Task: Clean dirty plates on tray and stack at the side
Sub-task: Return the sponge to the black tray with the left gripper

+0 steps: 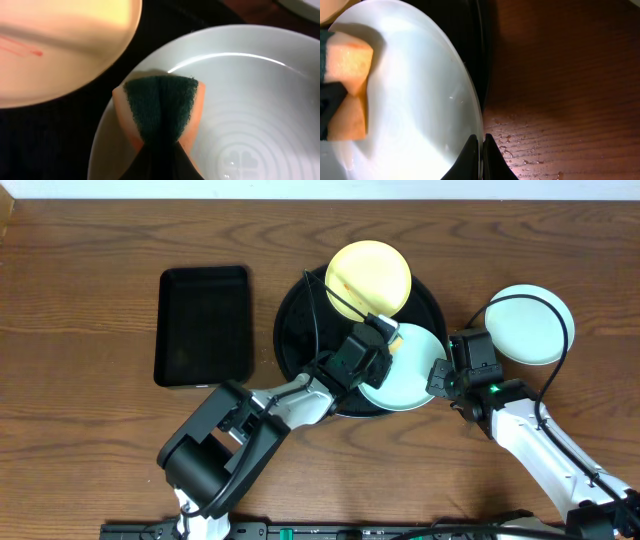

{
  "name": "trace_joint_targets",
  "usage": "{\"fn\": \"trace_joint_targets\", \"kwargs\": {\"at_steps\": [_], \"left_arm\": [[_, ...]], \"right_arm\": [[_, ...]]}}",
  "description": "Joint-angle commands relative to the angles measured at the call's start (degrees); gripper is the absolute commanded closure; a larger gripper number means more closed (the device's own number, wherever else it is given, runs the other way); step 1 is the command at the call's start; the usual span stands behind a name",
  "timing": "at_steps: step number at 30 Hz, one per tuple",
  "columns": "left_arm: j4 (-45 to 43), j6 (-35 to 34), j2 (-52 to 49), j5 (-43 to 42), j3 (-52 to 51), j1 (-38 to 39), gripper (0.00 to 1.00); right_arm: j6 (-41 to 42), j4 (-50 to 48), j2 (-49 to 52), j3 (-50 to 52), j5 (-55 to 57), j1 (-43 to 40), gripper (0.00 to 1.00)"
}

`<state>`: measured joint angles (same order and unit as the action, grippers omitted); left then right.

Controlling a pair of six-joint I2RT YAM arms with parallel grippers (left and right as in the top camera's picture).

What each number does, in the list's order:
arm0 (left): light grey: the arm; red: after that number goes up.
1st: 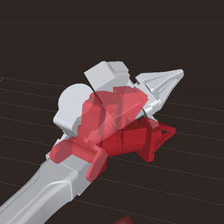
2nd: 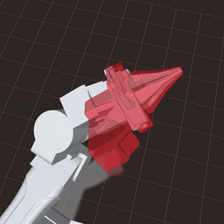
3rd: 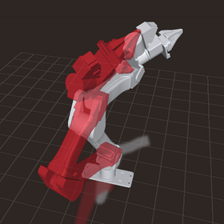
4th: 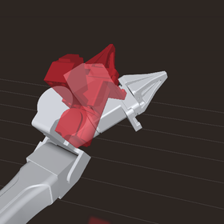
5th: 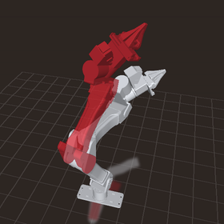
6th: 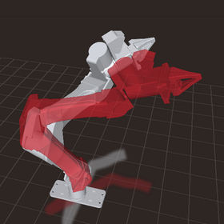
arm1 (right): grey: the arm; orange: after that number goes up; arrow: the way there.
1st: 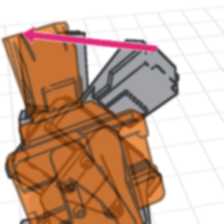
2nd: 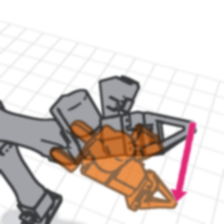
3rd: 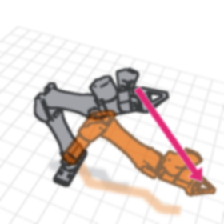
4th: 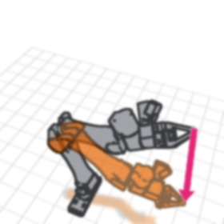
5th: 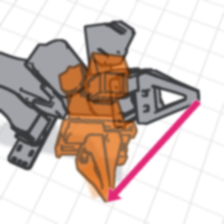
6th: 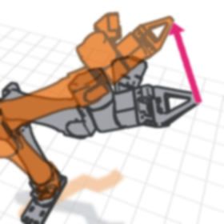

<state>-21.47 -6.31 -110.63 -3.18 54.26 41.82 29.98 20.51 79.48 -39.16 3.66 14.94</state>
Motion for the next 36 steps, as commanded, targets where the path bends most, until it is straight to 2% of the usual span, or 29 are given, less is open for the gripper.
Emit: {"fn": "trace_joint_targets", "kwargs": {"at_steps": [1, 5, 14, 21, 25, 31, 36], "left_arm": [[-1.77, 1.62, -3.39, 1.09, 0.17, -0.42, 0.92], [-5.31, 4.07, -4.48, 1.09, 0.2, -0.52, 0.92], [-16.92, 4.13, -3.69, 0.59, 0.76, -0.66, 0.92], [-16.68, 4.15, 7.63, 0.68, 1.27, -0.81, 0.92], [-9.11, 3.17, 16.55, 0.7, 1.27, -2.38, 0.92], [13.33, -1.2, 30.47, 0.68, 1.27, -9.2, 0.93], [31.39, -6.62, 39.21, 0.63, 1.27, -19.41, 0.92]], "right_arm": [[-0.04, 0.09, -0.17, -0.04, -0.94, -0.28, 0.99], [-0.04, 0.09, -0.17, -0.04, -0.94, -0.28, 0.99], [-0.02, 0.26, -0.17, -0.04, -0.92, -0.28, 0.99], [-0.04, 0.26, -0.17, -0.04, -0.9, -0.28, 0.99], [-0.15, 0.2, -0.17, -0.04, -0.85, -0.28, 0.99], [-1.81, -0.13, -0.63, -0.15, -0.9, -0.28, 0.99], [-4.11, 2.12, -5.9, -1.95, -0.85, -0.22, 0.99]]}}
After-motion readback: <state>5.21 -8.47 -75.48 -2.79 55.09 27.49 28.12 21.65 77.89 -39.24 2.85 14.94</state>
